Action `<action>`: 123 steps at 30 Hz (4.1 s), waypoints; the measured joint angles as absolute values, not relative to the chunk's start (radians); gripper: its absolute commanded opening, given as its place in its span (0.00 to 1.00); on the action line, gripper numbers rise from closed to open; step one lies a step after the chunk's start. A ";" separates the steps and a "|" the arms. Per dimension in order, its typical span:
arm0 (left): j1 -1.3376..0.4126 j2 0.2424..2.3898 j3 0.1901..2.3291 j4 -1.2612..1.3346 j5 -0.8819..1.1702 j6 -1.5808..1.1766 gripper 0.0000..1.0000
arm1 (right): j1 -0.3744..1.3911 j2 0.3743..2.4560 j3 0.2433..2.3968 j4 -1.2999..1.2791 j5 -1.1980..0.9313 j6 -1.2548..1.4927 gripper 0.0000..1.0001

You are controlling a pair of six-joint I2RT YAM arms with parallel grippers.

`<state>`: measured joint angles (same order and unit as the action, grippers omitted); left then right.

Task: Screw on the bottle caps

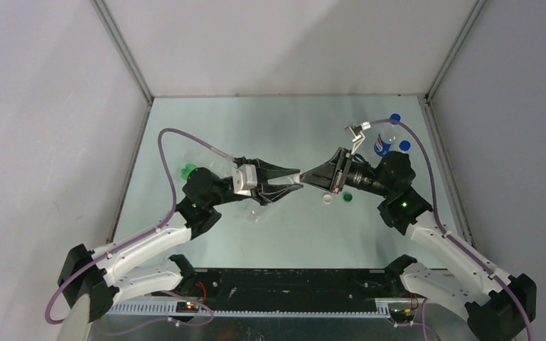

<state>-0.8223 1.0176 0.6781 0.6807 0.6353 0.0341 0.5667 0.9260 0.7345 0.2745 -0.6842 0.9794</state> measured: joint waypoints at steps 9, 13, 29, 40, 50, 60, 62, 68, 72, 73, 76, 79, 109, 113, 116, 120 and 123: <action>-0.823 1.004 0.717 0.522 0.575 0.034 0.25 | 0.564 0.916 0.731 0.250 -0.658 0.941 0.49; -0.823 1.004 0.759 0.405 0.506 0.030 0.25 | 0.529 0.867 0.731 0.182 -0.617 0.887 0.60; -0.862 1.344 1.082 -0.317 0.104 -0.066 0.27 | 0.294 0.733 0.766 -0.429 -0.468 0.608 0.72; -0.934 1.770 1.306 -0.595 -0.038 -0.160 0.29 | 0.294 0.700 0.789 -0.577 -0.435 0.521 0.73; -0.949 1.994 1.432 -0.674 -0.111 -0.184 0.39 | 0.294 0.671 0.792 -0.636 -0.425 0.469 0.74; -0.952 2.055 1.494 -0.698 -0.144 -0.212 0.68 | 0.294 0.665 0.792 -0.657 -0.426 0.445 0.74; -0.952 2.054 1.493 -0.696 -0.146 -0.218 0.71 | 0.294 0.663 0.792 -0.664 -0.427 0.432 0.74; -0.952 1.957 1.453 -0.684 -0.155 -0.245 0.79 | 0.295 0.659 0.792 -0.672 -0.435 0.392 0.74; -0.951 1.779 1.428 -0.664 -0.207 -0.255 0.96 | 0.326 0.682 0.797 -0.671 -0.417 0.367 0.74; -0.947 1.737 1.423 -0.654 -0.222 -0.258 0.98 | 0.343 0.691 0.801 -0.670 -0.410 0.363 0.74; -0.927 1.580 1.389 -0.611 -0.269 -0.266 1.00 | 0.427 0.751 0.817 -0.659 -0.359 0.340 0.74; -0.871 1.446 1.319 -0.572 -0.298 -0.280 1.00 | 0.506 0.833 0.829 -0.641 -0.306 0.321 0.74; -0.675 0.844 0.822 -0.506 -0.593 -0.262 1.00 | 0.822 1.808 1.234 -0.540 -0.022 0.257 0.50; -0.675 0.843 0.822 -0.511 -0.606 -0.239 1.00 | 0.828 1.873 1.277 -0.566 0.004 0.262 0.48; -0.675 0.844 0.822 -0.511 -0.615 -0.225 1.00 | 0.831 1.909 1.298 -0.583 0.024 0.267 0.46; -0.674 0.852 0.822 -0.511 -0.620 -0.212 1.00 | 0.838 1.944 1.318 -0.609 0.044 0.280 0.43; -0.674 0.860 0.822 -0.510 -0.619 -0.205 1.00 | 0.847 1.960 1.330 -0.624 0.055 0.286 0.40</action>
